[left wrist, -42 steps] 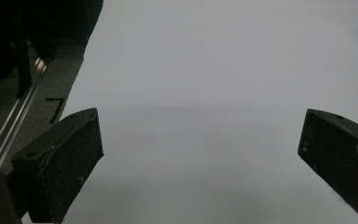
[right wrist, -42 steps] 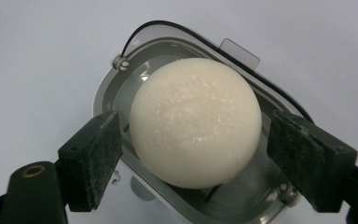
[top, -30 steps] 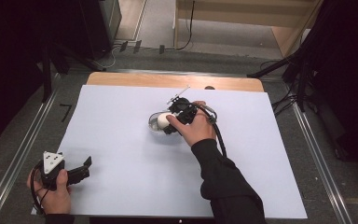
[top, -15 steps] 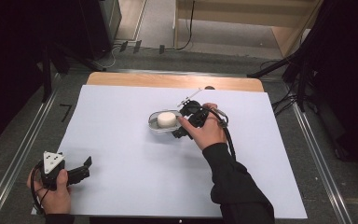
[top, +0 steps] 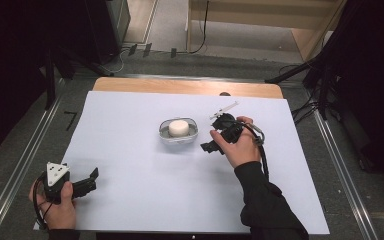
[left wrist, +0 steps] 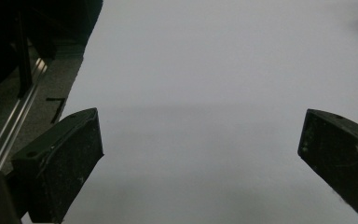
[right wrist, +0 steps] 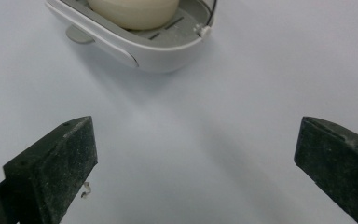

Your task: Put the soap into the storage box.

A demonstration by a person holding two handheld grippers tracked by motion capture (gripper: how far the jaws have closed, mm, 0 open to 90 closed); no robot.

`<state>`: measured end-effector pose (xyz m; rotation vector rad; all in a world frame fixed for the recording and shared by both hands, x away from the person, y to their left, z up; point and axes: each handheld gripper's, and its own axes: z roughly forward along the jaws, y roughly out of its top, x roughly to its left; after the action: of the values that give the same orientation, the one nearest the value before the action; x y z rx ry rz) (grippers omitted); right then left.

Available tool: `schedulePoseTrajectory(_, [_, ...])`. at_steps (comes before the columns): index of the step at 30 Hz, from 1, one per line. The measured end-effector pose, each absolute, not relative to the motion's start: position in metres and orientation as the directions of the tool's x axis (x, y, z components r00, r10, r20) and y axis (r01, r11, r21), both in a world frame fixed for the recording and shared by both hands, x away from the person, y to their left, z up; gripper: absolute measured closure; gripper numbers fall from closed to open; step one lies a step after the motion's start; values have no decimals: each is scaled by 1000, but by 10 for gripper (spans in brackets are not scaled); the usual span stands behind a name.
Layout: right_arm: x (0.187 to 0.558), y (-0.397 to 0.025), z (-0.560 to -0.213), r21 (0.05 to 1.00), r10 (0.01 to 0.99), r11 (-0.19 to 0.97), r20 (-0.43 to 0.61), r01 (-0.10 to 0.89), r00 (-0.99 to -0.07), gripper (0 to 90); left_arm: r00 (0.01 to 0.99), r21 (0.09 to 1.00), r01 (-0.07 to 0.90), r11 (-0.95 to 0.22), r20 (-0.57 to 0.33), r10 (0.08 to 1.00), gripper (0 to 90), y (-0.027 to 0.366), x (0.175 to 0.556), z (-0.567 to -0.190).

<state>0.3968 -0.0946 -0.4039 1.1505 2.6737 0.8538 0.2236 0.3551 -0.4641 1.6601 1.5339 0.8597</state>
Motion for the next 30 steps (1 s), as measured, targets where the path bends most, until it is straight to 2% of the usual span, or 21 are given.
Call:
schedulePoseTrajectory(17, [361,-167,-426,597,750,466,124,653,-649,0,76,849,526,-51,13,997,2,355,223,-464])
schedulePoseTrajectory(30, [313,-231,-457,676,796,357,141,645,-589,0,72,849,525,-53,18,997,2,354,223,-464])
